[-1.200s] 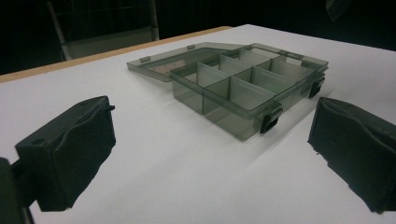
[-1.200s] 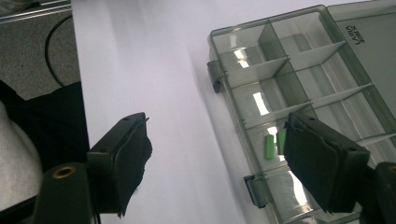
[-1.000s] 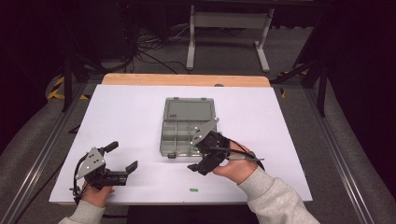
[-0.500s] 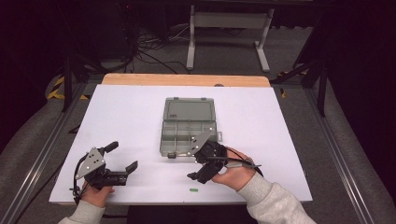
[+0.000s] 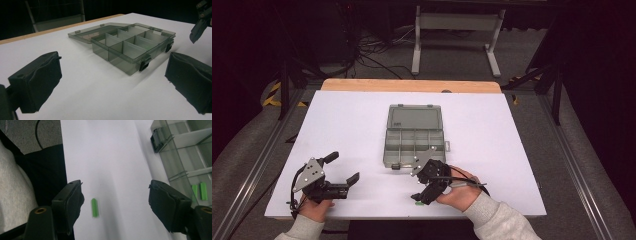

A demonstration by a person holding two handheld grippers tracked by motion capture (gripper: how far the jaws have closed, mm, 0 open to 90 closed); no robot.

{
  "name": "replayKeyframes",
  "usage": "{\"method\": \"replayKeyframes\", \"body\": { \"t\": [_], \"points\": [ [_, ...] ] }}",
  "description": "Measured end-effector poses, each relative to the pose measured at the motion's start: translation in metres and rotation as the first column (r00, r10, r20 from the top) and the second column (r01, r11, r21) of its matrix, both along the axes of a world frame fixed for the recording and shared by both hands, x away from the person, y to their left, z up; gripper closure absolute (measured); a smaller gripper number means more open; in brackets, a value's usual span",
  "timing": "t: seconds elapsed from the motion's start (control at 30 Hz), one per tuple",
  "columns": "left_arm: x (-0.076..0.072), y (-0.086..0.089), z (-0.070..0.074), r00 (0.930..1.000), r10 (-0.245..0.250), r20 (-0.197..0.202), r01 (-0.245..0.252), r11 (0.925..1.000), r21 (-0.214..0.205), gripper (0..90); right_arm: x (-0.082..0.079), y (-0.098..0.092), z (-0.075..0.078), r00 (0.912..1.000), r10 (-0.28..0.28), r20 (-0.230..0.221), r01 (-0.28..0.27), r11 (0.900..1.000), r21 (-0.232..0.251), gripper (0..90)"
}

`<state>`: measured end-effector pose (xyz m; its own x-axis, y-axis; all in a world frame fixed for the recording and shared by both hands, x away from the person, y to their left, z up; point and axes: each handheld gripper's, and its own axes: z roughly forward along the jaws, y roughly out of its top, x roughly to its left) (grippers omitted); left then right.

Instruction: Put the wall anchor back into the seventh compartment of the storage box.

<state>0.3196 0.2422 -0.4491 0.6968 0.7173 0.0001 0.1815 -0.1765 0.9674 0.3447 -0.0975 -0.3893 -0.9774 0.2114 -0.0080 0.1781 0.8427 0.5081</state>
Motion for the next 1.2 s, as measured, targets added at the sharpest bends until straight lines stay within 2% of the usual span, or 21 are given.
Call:
{"method": "replayKeyframes", "body": {
  "t": [0.13,0.17,0.27,0.3,0.4,0.43,0.9,1.0,1.2],
  "points": [
    [0.000,0.000,0.000,1.0000,-0.001,0.001,0.001,1.0000,-0.001,1.0,-0.003,0.001,-0.005,0.9998,0.000,-0.022,-0.001,0.9999,-0.017,27.3],
    [0.000,0.000,0.000,1.0000,-0.001,0.001,0.001,1.0000,-0.001,1.0,-0.003,0.001,-0.006,0.9999,0.004,-0.014,-0.004,0.9999,-0.015,27.3],
    [0.000,0.000,0.000,1.0000,-0.001,0.001,0.001,1.0000,-0.001,1.0,-0.005,0.002,-0.010,0.9993,0.010,-0.037,-0.011,0.9997,-0.021,27.4],
    [0.000,0.000,0.000,1.0000,-0.001,0.001,0.001,1.0000,-0.001,1.0,-0.005,0.003,-0.012,0.9995,0.013,-0.028,-0.014,0.9997,-0.021,27.5],
    [0.000,0.000,0.000,1.0000,-0.001,0.002,0.001,1.0000,-0.001,1.0,-0.006,0.004,-0.015,0.9993,0.021,-0.029,-0.022,0.9992,-0.033,28.2],
    [0.000,0.000,0.000,1.0000,-0.001,0.001,0.001,1.0000,-0.001,1.0,-0.008,0.004,-0.016,0.9989,0.015,-0.043,-0.017,0.9989,-0.043,28.3],
    [0.000,-0.001,0.000,1.0000,-0.002,0.001,0.002,1.0000,0.000,1.0,-0.016,0.009,-0.030,0.9987,0.030,-0.041,-0.034,0.9931,-0.112,32.9],
    [0.000,-0.001,0.000,1.0000,0.000,0.002,0.000,1.0000,-0.002,1.0,-0.018,0.010,-0.034,0.9989,0.022,-0.042,-0.028,0.9895,-0.142,41.6],
    [0.000,-0.001,0.000,1.0000,-0.002,0.001,0.002,1.0000,0.000,1.0,-0.020,0.011,-0.038,0.9986,0.044,-0.029,-0.048,0.9817,-0.184,60.6]
  ]
}}
